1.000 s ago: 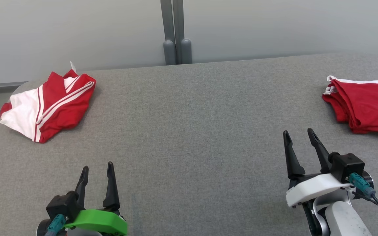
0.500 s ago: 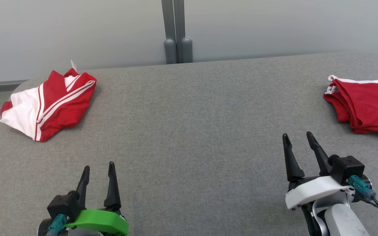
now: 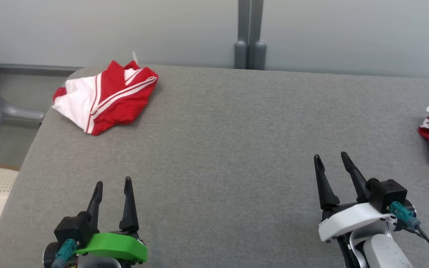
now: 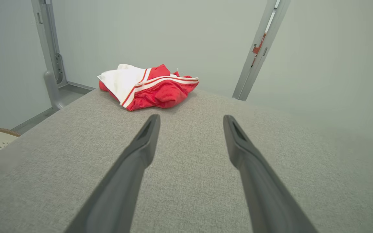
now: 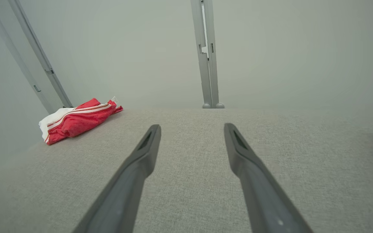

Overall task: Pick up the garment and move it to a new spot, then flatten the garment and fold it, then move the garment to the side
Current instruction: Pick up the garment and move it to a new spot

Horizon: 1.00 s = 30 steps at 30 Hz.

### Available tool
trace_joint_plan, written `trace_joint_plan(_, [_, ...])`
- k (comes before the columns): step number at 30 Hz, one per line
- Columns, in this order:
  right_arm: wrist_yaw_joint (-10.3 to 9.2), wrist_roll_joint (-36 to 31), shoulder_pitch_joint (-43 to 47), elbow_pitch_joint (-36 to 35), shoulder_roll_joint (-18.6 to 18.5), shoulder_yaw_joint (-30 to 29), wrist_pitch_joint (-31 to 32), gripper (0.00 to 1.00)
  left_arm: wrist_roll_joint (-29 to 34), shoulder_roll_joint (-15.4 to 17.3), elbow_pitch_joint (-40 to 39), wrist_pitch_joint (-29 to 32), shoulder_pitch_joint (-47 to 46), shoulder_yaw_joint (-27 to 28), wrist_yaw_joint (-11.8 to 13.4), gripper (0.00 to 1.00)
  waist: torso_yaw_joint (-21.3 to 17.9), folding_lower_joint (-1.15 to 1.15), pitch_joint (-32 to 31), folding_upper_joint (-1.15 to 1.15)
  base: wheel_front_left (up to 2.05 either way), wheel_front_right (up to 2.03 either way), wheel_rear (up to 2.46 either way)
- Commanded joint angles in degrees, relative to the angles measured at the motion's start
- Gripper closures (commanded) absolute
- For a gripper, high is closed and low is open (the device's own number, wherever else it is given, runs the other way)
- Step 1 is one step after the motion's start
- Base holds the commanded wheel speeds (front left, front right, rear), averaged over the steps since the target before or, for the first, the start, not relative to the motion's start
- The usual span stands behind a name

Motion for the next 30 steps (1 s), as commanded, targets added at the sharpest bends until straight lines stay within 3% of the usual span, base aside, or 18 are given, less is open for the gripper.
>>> trace_joint_plan(1, [-0.08, 0.05, 0.34, -0.3, -0.07, 0.21, 0.13, 0.0, 0.58, 0.18, -0.3, -0.2, -0.68, 0.22, 0.1, 0.0, 7.78, 0.0, 0.42, 0.0, 0.0, 0.0, 0.0])
trace_joint_plan(13, [-0.08, 0.85, 0.42, 0.24, -0.11, 2.17, 0.4, 0.0, 1.0, 0.16, -1.79, -0.2, 1.1, 0.67, 0.12, 0.0, 21.27, 0.0, 0.22, 0.0, 0.0, 0.0, 0.0])
trace_joint_plan(25, [-0.08, 0.77, -2.1, 1.21, -0.14, 4.74, 0.5, 0.0, 0.26, 0.14, -4.1, -0.2, 2.66, 1.89, 1.0, 0.0, 22.07, 0.0, 1.27, 0.0, 0.0, 0.0, 0.0])
trace_joint_plan(30, [-0.08, 0.56, -1.6, 0.71, -0.14, 3.72, 0.34, 0.0, 0.28, 0.15, -3.06, -0.2, 1.87, 0.94, 0.2, 0.0, 21.94, 0.0, 1.69, 0.0, 0.0, 0.0, 0.0])
